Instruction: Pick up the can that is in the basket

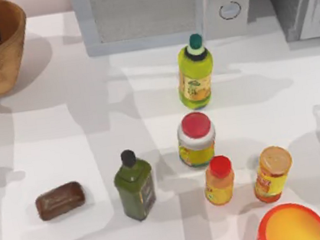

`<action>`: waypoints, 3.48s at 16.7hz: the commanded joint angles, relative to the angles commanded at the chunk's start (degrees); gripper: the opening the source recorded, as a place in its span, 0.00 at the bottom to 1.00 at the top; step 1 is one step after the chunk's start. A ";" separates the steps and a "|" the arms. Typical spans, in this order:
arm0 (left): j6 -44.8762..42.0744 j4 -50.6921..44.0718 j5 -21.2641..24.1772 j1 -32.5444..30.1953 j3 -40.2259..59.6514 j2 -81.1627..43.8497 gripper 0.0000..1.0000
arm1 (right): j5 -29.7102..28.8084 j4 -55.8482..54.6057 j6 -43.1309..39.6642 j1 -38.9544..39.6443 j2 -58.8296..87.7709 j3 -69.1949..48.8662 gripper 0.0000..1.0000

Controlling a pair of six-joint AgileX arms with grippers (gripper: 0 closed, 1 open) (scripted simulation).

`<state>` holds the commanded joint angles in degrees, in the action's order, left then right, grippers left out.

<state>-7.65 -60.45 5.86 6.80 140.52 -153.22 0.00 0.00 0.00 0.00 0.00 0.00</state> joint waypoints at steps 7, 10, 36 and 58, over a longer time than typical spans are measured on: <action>0.00 0.00 0.00 0.00 0.00 0.00 0.00 | 0.00 0.00 0.00 0.00 0.00 0.00 1.00; 0.00 0.00 0.00 0.00 0.00 0.00 0.00 | 0.00 0.00 0.00 0.00 0.00 0.00 1.00; 4.78 49.38 -9.53 -8.13 -120.16 131.66 0.00 | 0.00 0.00 0.00 0.00 0.00 0.00 1.00; 7.39 70.19 2.94 -6.31 -132.77 133.78 0.00 | 0.00 0.00 0.00 0.00 0.00 0.00 1.00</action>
<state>-0.26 9.74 8.80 0.49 7.75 -19.44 0.00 0.00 0.00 0.00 0.00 0.00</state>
